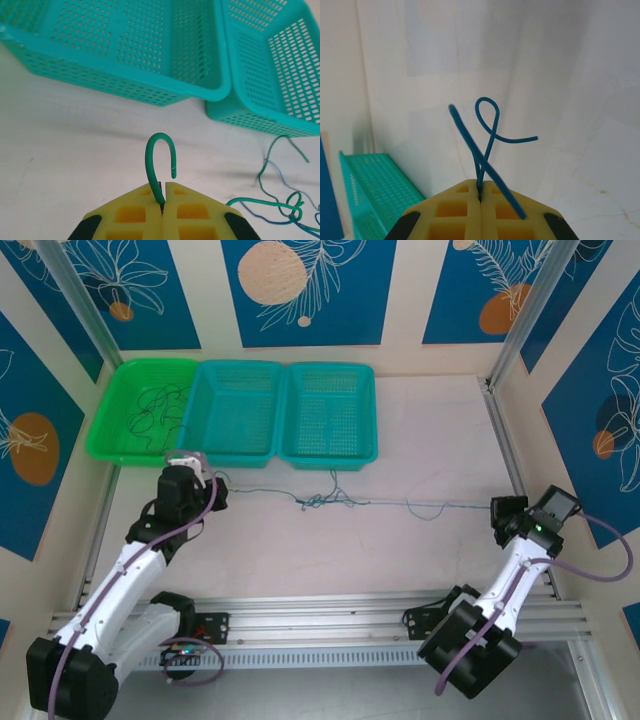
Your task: Untangle the cables
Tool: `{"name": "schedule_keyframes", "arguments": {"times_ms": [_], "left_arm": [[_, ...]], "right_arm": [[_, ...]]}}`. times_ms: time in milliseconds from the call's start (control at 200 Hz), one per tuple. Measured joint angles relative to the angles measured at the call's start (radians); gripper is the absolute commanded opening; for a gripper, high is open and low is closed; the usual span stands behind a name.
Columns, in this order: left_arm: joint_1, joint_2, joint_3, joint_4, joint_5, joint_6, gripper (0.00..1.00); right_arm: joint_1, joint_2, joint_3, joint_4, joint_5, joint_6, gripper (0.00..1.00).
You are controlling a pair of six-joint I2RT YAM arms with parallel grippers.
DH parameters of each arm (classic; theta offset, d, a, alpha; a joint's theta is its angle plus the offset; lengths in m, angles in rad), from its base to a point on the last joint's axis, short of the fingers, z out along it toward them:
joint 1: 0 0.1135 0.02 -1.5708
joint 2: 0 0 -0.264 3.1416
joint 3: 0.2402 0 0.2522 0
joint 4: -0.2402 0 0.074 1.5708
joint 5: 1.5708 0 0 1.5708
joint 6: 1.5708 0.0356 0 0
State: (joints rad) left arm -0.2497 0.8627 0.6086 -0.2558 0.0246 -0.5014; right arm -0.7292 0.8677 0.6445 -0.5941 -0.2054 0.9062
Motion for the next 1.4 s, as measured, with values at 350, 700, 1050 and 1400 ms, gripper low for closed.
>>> {"name": "schedule_keyframes", "arguments": {"times_ms": [350, 700, 1050, 1400], "left_arm": [[-0.021, 0.064, -0.046, 0.221, 0.252, -0.012, 0.00], [-0.061, 0.084, -0.045, 0.271, 0.315, 0.008, 0.00], [-0.088, 0.086, -0.039, 0.270, 0.316, 0.014, 0.00], [-0.089, 0.030, -0.039, 0.232, 0.311, 0.023, 0.00]], "right_arm": [[0.531, 0.200, -0.037, 0.031, 0.113, -0.054, 0.47], [1.049, 0.112, 0.187, 0.034, 0.210, -0.187, 0.56], [1.543, 0.664, 0.371, 0.146, 0.398, -0.182, 0.53], [1.583, 1.044, 0.555, 0.160, 0.559, -0.190, 0.26]]}}
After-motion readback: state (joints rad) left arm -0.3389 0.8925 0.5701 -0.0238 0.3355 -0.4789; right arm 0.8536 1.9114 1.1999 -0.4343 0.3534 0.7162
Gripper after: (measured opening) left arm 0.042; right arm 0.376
